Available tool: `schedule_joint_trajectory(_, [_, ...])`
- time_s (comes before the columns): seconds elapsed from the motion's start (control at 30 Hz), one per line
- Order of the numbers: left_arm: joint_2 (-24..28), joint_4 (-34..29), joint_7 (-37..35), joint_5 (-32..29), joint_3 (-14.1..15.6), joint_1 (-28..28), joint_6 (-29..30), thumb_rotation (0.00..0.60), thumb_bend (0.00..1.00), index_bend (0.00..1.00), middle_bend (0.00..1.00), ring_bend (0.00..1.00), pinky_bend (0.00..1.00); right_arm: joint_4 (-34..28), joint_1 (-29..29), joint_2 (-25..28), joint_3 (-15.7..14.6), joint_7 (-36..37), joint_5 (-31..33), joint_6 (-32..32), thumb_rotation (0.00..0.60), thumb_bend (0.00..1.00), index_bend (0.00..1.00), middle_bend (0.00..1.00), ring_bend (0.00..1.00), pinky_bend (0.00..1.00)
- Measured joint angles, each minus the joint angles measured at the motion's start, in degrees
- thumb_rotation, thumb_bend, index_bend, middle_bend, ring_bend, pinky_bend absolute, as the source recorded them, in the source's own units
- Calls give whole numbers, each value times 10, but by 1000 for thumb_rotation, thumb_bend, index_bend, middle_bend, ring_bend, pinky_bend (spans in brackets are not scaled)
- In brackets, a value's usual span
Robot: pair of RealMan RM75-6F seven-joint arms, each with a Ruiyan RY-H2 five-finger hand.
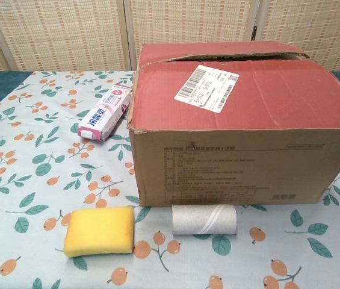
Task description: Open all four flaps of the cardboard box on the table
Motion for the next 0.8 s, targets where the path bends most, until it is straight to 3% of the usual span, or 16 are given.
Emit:
schedule_joint_trajectory(0.2, [2, 2, -14, 2, 0, -2, 1, 600, 428, 0, 0, 0, 0, -63, 45, 30, 42, -50, 47, -42, 600, 350, 0, 0, 0, 0])
schedule_joint_trajectory(0.4, [-14, 30, -6, 0, -5, -2, 9, 600, 429, 0, 0, 0, 0, -81, 105, 16, 86, -101, 122, -90, 600, 351, 0, 0, 0, 0])
schedule_joint_trajectory(0.8, [-8, 42, -52, -26, -11, -14, -21, 600, 429, 0, 0, 0, 0, -14, 223, -62, 132, -169, 224, -181, 600, 350, 0, 0, 0, 0])
